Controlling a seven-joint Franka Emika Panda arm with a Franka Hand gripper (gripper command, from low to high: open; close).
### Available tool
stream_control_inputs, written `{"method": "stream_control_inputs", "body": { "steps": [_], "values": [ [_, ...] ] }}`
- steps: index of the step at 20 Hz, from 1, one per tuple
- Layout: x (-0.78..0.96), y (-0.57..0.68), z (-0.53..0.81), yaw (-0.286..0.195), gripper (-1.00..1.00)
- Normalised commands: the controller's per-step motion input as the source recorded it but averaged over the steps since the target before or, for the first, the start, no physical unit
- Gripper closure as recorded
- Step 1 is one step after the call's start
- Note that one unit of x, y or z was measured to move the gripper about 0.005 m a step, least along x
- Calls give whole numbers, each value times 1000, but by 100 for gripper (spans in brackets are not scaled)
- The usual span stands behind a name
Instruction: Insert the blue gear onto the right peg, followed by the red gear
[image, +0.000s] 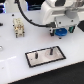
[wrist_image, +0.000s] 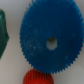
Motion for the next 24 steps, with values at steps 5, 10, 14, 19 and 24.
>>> {"method": "stream_control_inputs", "body": {
  "steps": [5,10,14,19,24],
  "values": [
    [-134,131,145,0,-100],
    [-235,-17,-81,0,100],
    [-217,-45,-108,0,100],
    [-221,-20,-90,0,100],
    [-89,-9,-22,0,100]
  ]
}}
